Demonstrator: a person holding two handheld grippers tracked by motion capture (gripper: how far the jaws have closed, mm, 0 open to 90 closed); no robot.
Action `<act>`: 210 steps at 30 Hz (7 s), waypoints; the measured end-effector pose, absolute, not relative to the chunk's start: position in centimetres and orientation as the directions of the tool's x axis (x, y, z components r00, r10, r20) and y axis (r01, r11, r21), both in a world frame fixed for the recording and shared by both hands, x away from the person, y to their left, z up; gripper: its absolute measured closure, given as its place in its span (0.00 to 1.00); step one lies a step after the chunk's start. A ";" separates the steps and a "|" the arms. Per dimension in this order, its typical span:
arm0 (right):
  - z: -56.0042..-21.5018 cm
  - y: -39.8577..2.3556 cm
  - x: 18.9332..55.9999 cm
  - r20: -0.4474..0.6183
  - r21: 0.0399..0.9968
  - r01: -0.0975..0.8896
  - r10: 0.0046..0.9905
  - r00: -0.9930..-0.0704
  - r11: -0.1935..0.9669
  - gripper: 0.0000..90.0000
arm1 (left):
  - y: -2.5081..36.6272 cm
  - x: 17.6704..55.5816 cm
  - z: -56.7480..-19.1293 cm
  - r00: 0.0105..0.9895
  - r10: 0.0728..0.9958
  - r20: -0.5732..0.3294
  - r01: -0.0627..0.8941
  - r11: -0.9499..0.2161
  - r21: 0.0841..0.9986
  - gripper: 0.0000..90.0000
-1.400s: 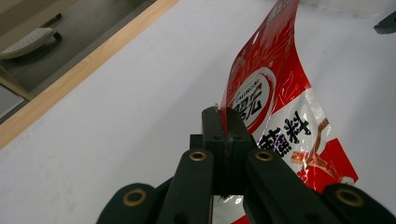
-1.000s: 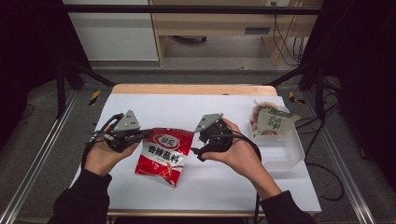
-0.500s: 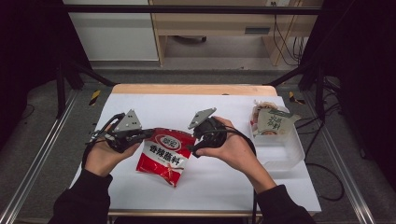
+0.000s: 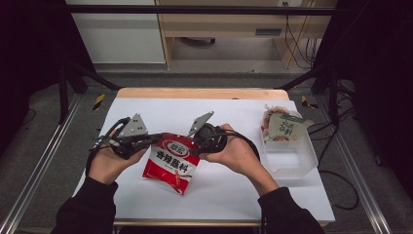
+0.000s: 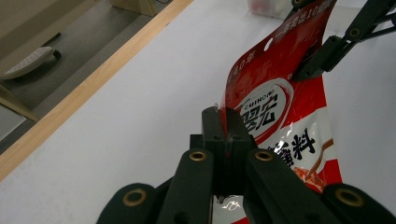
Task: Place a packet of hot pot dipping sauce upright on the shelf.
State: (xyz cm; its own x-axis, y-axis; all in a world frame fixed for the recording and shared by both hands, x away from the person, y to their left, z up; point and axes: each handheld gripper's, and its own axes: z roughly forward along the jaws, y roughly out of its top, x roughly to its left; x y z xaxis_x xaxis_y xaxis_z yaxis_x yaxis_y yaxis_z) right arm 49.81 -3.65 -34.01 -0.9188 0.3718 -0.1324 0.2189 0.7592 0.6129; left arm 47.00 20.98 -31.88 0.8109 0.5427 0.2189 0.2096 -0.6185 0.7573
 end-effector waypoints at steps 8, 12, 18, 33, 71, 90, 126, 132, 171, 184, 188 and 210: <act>-33.9 -3.5 49.8 -0.122 0.606 0.212 0.353 -0.928 0.767 0.99 | 21.1 47.1 -32.0 0.810 0.548 0.210 0.214 -0.609 0.763 1.00; -33.6 -3.4 49.8 -0.111 0.604 0.211 0.344 -0.932 0.768 1.00 | 21.3 47.2 -32.0 0.810 0.551 0.201 0.217 -0.601 0.769 1.00; -32.4 -3.6 49.9 -0.099 0.614 0.211 0.339 -0.936 0.761 1.00 | 21.9 47.0 -31.7 0.811 0.554 0.190 0.209 -0.578 0.789 1.00; -30.1 -3.7 50.5 -0.116 0.586 0.210 0.337 -0.935 0.783 1.00 | 22.5 47.0 -31.7 0.777 0.610 0.155 0.224 -0.498 0.838 0.62; -26.8 -10.5 51.2 -0.152 0.612 0.254 0.426 -0.892 0.749 1.00 | 27.7 45.7 -44.3 0.631 0.774 0.050 0.465 -0.429 0.774 0.09; -25.9 -13.0 50.7 -0.152 0.593 0.284 0.451 -0.880 0.753 1.00 | 28.4 46.0 -45.0 0.601 0.798 0.049 0.488 -0.414 0.768 0.09; -21.2 -18.4 50.7 -0.115 0.564 0.392 0.540 -0.834 0.726 1.00 | 28.7 46.2 -45.1 0.585 0.809 0.050 0.493 -0.404 0.770 0.09; -20.4 -20.0 50.1 -0.123 0.551 0.414 0.561 -0.819 0.725 1.00 | 28.9 46.2 -45.0 0.585 0.809 0.050 0.492 -0.403 0.772 0.09; -21.6 -31.1 48.7 -0.115 0.555 0.558 0.722 -0.682 0.617 1.00 | 28.9 46.3 -45.2 0.588 0.807 0.054 0.500 -0.415 0.760 0.08; -23.7 -31.3 49.6 -0.090 0.560 0.575 0.734 -0.673 0.596 1.00 | 28.9 46.3 -45.3 0.592 0.804 0.055 0.501 -0.420 0.757 0.08; -24.4 -31.3 49.7 -0.083 0.568 0.572 0.732 -0.676 0.592 1.00 | 28.9 46.3 -45.3 0.594 0.803 0.054 0.500 -0.421 0.757 0.08; -28.1 -34.1 48.2 -0.025 0.576 0.619 0.769 -0.639 0.534 1.00 | 28.6 46.2 -45.3 0.597 0.800 0.059 0.499 -0.428 0.754 0.08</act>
State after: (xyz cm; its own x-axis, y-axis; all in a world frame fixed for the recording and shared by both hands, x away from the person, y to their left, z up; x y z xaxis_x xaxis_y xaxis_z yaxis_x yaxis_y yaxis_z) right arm 48.19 -34.12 -28.09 -0.6389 0.7689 -0.0253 0.6194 0.5337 0.5757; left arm 46.17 28.65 -45.32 0.5972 0.7999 0.0587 0.4986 -0.4276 0.7541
